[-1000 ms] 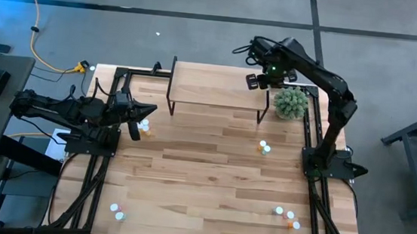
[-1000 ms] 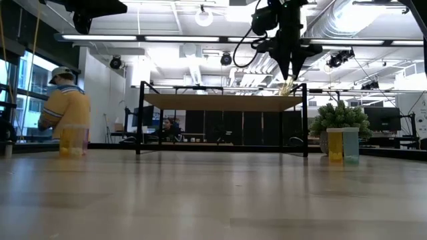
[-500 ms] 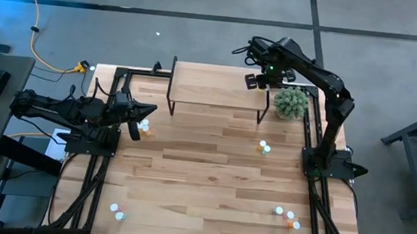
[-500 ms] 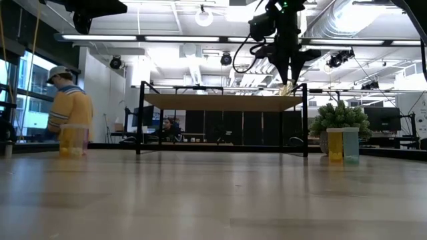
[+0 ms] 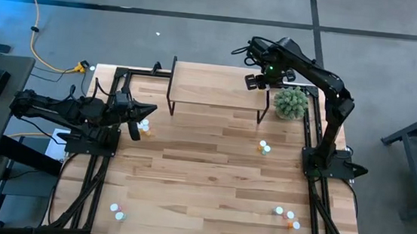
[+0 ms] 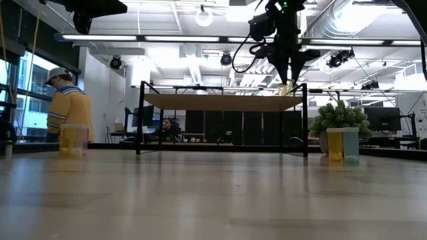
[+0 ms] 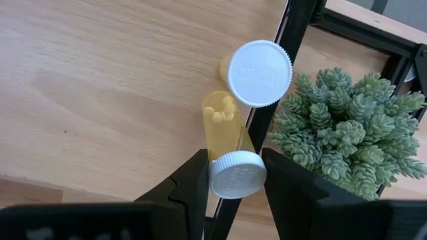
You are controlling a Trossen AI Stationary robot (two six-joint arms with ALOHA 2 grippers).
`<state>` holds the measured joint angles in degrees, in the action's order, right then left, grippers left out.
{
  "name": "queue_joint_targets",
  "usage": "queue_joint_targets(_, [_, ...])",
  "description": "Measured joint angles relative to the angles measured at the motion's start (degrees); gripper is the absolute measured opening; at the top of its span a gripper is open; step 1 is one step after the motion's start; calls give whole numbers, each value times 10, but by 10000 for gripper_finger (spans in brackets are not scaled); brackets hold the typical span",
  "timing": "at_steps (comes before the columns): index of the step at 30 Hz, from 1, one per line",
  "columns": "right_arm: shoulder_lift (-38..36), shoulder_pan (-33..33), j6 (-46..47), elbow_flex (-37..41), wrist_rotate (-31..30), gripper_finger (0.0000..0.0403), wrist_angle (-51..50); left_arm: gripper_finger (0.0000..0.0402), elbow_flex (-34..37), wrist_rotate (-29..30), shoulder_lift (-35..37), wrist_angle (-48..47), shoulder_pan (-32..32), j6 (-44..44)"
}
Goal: Pick and place medicine bottles onto shelf by color
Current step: Put the bottom yellow pill bottle on the shelf aligned with the other yellow pill bottle
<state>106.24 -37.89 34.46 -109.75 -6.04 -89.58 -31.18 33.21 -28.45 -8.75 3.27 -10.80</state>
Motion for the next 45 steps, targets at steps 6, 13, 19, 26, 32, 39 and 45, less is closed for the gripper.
queue_joint_targets(6, [0,0,0,0,0,124,0,0,0,0,0,0,0,0])
queue_joint_targets(13, [0,0,0,0,1,124,0,0,0,0,0,0,0,0])
queue_joint_targets(19, [0,0,0,0,1,124,-3,0,0,0,0,0,0,0])
queue_joint_targets(26, [0,0,-4,0,-4,124,-4,0,0,0,0,0,0,0])
queue_joint_targets(32, [0,0,-15,0,-14,124,-3,0,0,0,0,0,0,0])
queue_joint_targets(39, [0,-5,-30,0,18,124,-5,0,0,0,0,0,0,-1])
queue_joint_targets(45, [0,-16,-38,0,40,124,-5,0,0,0,0,0,0,-2])
